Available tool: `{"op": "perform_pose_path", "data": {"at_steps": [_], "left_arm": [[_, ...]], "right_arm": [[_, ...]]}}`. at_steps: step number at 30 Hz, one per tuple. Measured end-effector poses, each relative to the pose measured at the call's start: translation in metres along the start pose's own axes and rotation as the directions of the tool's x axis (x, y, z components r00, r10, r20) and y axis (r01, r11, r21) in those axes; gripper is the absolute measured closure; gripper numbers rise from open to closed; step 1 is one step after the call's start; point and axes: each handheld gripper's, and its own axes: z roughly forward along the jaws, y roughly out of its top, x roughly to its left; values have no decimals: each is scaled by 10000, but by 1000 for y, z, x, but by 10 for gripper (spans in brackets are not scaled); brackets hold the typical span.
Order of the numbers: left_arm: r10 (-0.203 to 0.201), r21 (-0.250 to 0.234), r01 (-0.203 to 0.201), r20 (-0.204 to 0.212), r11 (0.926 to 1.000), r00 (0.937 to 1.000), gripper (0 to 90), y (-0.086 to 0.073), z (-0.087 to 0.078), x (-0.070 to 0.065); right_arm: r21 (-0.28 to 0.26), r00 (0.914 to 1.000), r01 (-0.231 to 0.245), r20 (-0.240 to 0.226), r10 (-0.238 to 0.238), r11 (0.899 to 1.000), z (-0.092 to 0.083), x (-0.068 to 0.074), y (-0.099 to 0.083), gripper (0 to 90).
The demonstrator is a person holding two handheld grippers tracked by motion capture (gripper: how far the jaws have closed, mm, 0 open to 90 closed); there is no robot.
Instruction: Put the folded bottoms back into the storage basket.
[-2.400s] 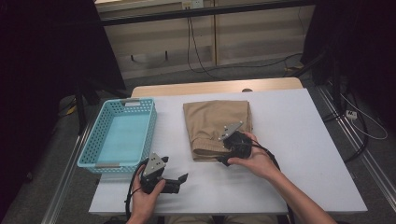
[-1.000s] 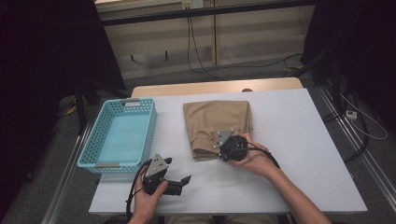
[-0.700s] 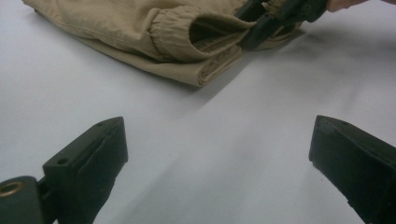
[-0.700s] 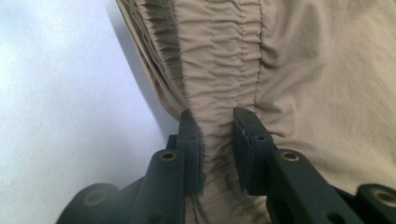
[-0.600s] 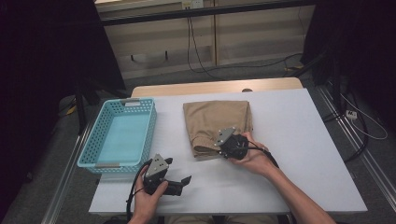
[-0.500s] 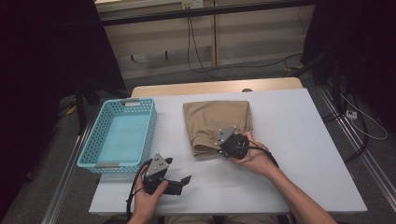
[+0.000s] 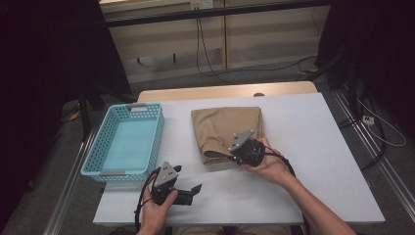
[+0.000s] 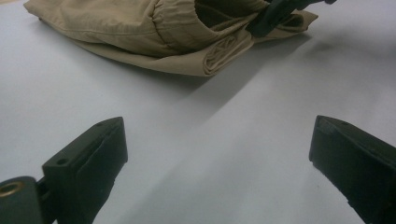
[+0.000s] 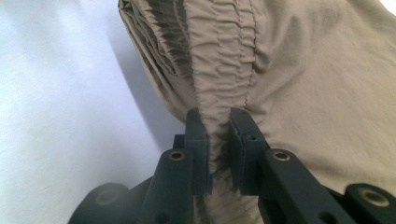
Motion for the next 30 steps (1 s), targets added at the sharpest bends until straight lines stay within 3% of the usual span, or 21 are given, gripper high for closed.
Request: {"op": "perform_pose_path", "data": {"at_steps": [11,18,25,30], "left_arm": [[-20,16,20,341,10000,9994,59,14,2,-1],[-265,-41,264,-142,9996,9995,62,29,4,6],[-346,377,363,-442,9986,9984,122,43,11,15],[-683,294,711,-872,9970,9938,101,47,16,25]], "right_arm": [[-146,9995,-58,-311,54,9999,-7,8,-6,793],[-187,9991,-24,-419,16,9998,-11,17,-10,793],[-223,9986,-22,-522,10,9997,-17,23,-10,794],[-248,9985,100,-531,-113,9996,-22,31,-7,794]]}}
